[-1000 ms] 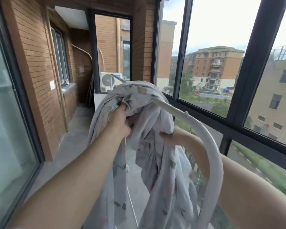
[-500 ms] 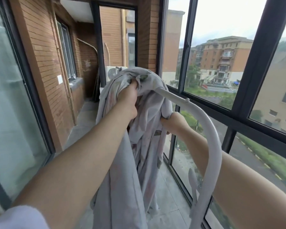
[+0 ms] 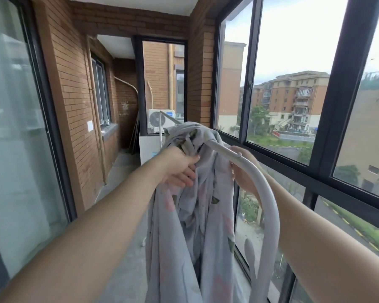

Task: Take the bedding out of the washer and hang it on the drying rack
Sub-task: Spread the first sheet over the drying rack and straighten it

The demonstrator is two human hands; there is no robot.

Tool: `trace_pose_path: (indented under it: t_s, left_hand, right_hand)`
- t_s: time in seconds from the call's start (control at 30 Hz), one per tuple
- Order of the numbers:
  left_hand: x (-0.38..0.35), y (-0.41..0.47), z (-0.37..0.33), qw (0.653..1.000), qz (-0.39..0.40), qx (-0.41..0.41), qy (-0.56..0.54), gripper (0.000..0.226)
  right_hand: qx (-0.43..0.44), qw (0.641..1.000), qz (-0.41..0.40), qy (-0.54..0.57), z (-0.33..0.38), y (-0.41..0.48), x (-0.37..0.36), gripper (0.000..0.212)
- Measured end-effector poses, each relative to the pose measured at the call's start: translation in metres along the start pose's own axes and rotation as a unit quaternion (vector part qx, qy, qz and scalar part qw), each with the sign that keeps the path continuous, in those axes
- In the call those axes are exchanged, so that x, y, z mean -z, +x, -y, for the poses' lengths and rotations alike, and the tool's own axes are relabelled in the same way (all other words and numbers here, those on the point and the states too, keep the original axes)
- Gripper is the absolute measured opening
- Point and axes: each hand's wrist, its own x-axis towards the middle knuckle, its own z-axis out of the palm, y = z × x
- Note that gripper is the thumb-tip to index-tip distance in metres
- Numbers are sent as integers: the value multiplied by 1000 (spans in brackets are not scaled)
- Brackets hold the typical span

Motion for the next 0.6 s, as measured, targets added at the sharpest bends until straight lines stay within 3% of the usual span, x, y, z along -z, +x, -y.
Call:
trace_pose_path:
  t_s: [0.07,0.13,0.2,0.23,0.37,0.53,0.6]
  left_hand:
    - [6,0,-6,986,-136,-87,30,34]
    - [11,4,-10,947,-267,-163,78,33]
    - [11,6,-12,913,-341,-191,114,24]
    - [11,9,-13,906,-354,-197,122,20]
    - [9,19,-14,911,-321,-221,134,26]
    - [6,17,-20,914,-247,-283,156,48]
    - [4,16,-22,919,-216,-293,150,41]
  right_hand:
    - [1,998,-31,54,12,1,1,27]
    - [12,998,-53,16,19,10,2,46]
    - [28,996,-62,-59,34,8,0,54]
    - [38,996,-59,-62,40,7,0,47]
    - [117,989,-6,-89,67,0,0,4]
    - [251,945,-60,-200,83,-3,-2,36]
    - [261,940,-63,-212,81,-6,-3,43]
